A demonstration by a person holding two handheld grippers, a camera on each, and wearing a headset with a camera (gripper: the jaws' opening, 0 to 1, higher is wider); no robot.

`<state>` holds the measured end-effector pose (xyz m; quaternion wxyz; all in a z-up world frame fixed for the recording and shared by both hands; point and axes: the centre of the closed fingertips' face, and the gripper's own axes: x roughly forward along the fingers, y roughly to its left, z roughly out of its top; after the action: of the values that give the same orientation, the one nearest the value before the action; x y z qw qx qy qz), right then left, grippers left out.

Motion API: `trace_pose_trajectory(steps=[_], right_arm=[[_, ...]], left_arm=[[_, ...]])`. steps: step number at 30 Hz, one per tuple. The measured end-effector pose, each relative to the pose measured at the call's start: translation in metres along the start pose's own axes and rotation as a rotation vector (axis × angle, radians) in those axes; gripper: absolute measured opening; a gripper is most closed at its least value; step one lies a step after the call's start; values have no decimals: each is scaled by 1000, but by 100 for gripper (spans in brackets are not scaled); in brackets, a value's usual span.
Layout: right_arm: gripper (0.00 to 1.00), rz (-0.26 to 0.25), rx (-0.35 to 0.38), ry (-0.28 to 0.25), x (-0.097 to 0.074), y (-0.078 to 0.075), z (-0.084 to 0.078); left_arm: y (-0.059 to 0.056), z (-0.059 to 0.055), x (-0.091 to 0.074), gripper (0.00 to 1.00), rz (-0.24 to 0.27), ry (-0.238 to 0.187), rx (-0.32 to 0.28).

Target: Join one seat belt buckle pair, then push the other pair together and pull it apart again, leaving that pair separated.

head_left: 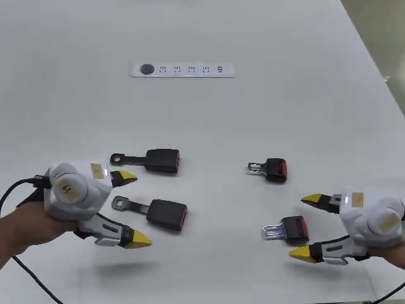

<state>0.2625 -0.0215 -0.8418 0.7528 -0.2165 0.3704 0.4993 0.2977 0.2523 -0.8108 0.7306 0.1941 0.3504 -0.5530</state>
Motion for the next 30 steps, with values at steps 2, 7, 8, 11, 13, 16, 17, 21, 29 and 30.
trace_pose_trajectory(steps=[2, 7, 8, 11, 13, 16, 17, 21, 29, 30], right_arm=[[68, 7, -3, 4, 1, -1, 0], [66, 32, -27, 25, 3, -1, -3], [65, 39, -36, 31, 4, 0, -3], [62, 46, -48, 40, 4, 0, -5], [61, 51, -59, 52, 5, 0, -7], [57, 63, -76, 66, 5, 2, -9], [56, 67, -80, 71, 5, 2, -10], [53, 70, -90, 78, 6, 1, -11], [42, 74, -120, 103, 7, -2, -13], [42, 73, -118, 101, 7, -2, -12]], left_arm=[[0, 1, 4, 82, -14, 10, 26], [-4, -1, 17, 78, -62, 61, 108], [-6, -1, 20, 77, -75, 73, 124], [-6, -3, 26, 72, -91, 93, 168], [-6, -7, 30, 70, -107, 120, 202], [-7, -12, 35, 65, -130, 158, 265], [-7, -13, 37, 64, -134, 162, 267], [-7, -13, 41, 61, -148, 174, 294], [-3, -20, 49, 49, -153, 212, 357], [-3, -20, 50, 47, -154, 213, 356]])
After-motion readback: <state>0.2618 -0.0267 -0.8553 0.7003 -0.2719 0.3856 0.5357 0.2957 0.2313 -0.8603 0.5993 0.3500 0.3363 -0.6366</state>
